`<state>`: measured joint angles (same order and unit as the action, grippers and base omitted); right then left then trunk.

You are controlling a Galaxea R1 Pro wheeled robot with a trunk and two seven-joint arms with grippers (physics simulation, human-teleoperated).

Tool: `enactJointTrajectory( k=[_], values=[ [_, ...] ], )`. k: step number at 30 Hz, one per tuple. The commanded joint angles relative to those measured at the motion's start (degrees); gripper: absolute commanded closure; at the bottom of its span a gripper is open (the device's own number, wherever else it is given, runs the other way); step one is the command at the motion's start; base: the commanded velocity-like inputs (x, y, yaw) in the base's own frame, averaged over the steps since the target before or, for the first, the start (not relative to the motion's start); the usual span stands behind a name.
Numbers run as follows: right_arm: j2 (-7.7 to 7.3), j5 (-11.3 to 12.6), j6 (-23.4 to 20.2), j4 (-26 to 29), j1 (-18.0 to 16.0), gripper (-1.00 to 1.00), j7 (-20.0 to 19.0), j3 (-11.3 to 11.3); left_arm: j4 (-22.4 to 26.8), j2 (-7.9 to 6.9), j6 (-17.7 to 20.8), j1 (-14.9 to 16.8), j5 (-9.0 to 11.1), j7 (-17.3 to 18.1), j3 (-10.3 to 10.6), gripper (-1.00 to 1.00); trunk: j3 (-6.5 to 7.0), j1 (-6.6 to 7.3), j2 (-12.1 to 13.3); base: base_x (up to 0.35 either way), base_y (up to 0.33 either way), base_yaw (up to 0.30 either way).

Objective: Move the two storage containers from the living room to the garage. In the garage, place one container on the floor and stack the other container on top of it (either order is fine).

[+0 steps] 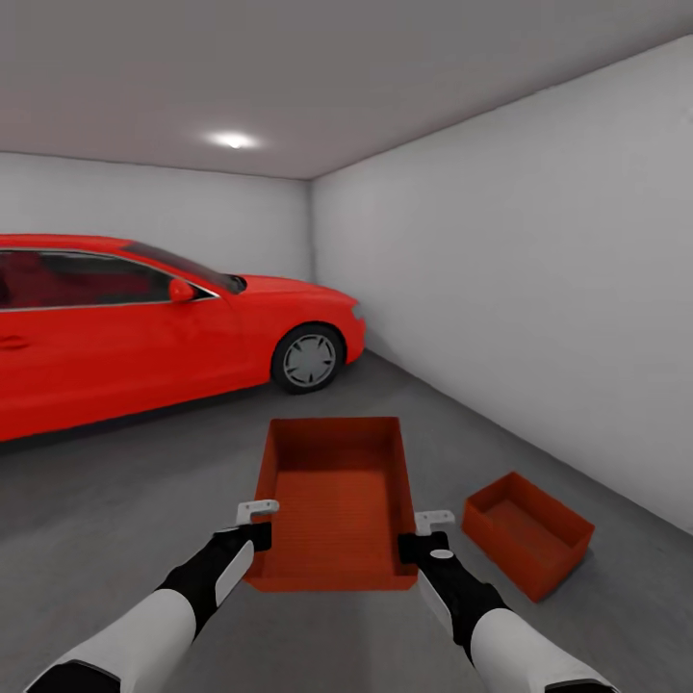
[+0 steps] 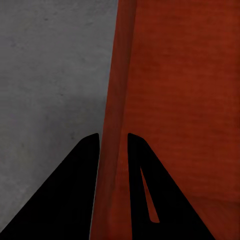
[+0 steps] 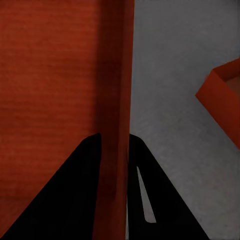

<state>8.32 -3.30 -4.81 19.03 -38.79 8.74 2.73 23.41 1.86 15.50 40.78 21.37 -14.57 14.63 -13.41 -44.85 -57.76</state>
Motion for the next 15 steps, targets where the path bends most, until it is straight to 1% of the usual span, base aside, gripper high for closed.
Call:
enactJointTrajectory(
  k=[1,15],
  values=[
    [0.09,0.3,-0.4,0.1,0.0,1.0,-0.6,0.6,0.2,-0.02,0.5,0.1,-1.4,-1.2,-4.1,1.0,-0.08,-0.04,-0.1,0.321,0.0,-0.26],
    [0.07,0.4,-0.4,0.1,0.0,1.0,-0.7,0.6,0.2,-0.02,0.6,0.1,-1.4,-1.2,-4.1,1.0,-0.08,-0.04,-0.1,0.321,0.0,-0.284]
  ],
)
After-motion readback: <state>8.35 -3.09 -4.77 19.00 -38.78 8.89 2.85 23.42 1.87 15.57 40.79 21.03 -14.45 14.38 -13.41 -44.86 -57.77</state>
